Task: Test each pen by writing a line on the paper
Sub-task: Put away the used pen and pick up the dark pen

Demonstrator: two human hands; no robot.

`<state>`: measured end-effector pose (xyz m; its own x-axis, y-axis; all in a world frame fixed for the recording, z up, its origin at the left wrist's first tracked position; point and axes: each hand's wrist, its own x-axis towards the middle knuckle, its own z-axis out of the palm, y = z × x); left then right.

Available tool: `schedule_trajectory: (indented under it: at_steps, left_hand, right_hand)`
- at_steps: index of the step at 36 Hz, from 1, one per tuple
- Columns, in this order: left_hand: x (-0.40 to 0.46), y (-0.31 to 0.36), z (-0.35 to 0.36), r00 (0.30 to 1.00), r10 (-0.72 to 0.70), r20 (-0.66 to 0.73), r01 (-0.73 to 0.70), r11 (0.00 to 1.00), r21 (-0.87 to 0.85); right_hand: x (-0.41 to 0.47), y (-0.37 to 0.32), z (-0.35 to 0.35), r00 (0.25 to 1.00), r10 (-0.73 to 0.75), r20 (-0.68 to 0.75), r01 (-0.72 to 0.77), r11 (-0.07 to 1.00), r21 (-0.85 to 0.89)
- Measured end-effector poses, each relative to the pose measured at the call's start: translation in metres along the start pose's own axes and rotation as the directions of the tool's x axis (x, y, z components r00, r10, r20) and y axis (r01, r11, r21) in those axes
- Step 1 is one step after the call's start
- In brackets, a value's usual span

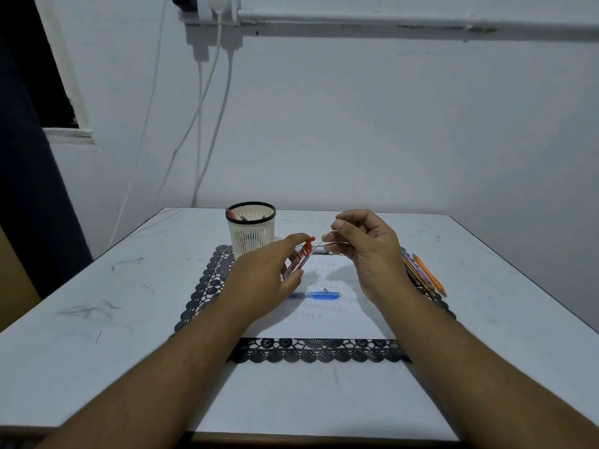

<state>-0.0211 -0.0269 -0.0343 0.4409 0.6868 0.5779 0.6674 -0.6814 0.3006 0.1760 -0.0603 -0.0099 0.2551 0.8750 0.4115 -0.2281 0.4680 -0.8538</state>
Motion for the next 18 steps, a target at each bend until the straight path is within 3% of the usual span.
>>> schedule_trajectory:
  at_steps: [6, 9, 10, 12, 14, 18]
  left_hand:
    - [-0.001, 0.001, 0.001, 1.0, -0.003, -0.015, 0.002, 0.998, -0.06]
    - [0.001, 0.002, 0.002, 0.994, -0.106, -0.015, 0.097, 0.95, -0.295]
    - [0.002, 0.002, 0.003, 0.988, -0.156, 0.006, 0.141, 0.879, -0.455]
    - [0.004, 0.004, 0.003, 0.969, -0.232, 0.089, 0.222, 0.645, -0.731]
    - [0.005, 0.006, 0.001, 0.959, -0.245, 0.144, 0.254, 0.511, -0.821]
    - [0.005, 0.006, -0.005, 0.956, -0.221, 0.191, 0.266, 0.387, -0.883]
  right_hand:
    - [0.003, -0.001, -0.003, 0.997, 0.048, -0.062, -0.045, 0.998, 0.045]
    - [0.005, -0.002, -0.006, 0.989, 0.116, -0.093, -0.11, 0.992, 0.068]
    - [0.006, -0.002, -0.007, 0.985, 0.136, -0.103, -0.129, 0.989, 0.071]
    - [0.007, -0.002, -0.01, 0.979, 0.166, -0.12, -0.157, 0.984, 0.083]
    - [0.008, -0.001, -0.014, 0.972, 0.191, -0.138, -0.178, 0.979, 0.1]
    - [0.01, 0.0, -0.019, 0.961, 0.225, -0.162, -0.211, 0.972, 0.104]
